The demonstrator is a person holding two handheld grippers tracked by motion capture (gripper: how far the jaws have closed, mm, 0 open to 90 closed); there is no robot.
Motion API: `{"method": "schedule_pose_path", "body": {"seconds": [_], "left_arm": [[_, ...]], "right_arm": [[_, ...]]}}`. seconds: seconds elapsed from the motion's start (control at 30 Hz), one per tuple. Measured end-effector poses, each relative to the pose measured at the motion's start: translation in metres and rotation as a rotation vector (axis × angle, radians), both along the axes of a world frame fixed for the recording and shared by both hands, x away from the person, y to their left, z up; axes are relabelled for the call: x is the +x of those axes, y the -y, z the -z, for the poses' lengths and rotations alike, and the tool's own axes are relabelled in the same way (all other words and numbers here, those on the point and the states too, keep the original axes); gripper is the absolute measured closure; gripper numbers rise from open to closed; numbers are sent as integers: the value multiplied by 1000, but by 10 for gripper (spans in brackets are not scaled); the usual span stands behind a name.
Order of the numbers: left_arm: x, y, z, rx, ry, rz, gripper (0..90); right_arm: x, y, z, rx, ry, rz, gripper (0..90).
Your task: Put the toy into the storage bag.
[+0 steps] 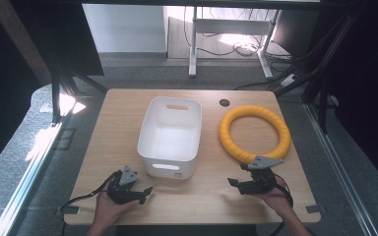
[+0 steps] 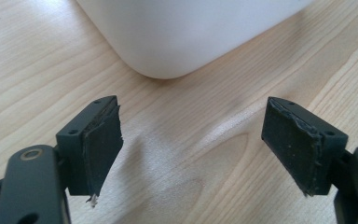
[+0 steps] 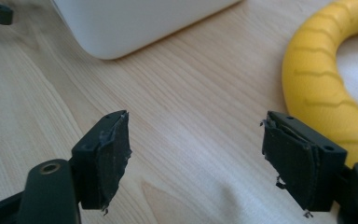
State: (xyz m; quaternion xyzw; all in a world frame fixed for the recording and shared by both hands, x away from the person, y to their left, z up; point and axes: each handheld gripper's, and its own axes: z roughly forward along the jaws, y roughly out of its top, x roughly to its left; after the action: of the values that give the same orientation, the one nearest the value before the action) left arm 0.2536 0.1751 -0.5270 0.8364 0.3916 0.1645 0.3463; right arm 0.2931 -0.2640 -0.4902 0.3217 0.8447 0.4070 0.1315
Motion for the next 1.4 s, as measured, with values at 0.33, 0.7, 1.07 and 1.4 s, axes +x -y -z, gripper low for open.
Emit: {"method": "schedule_pose_path", "body": {"seconds": [0.33, 0.7, 1.07, 1.4], "left_arm": [[0, 0, 0, -2, -9, 3, 203], [0, 1, 3, 13, -24, 16, 203], [0, 0, 2, 11, -22, 18, 202], [0, 0, 2, 15, -22, 19, 203]], "right_arm": [[25, 6, -30, -98, -12, -24, 225], [64, 12, -43, -162, -67, -25, 255], [95, 6, -39, -255, -155, -56, 264], [114, 2, -25, -339, -227, -58, 273]]}}
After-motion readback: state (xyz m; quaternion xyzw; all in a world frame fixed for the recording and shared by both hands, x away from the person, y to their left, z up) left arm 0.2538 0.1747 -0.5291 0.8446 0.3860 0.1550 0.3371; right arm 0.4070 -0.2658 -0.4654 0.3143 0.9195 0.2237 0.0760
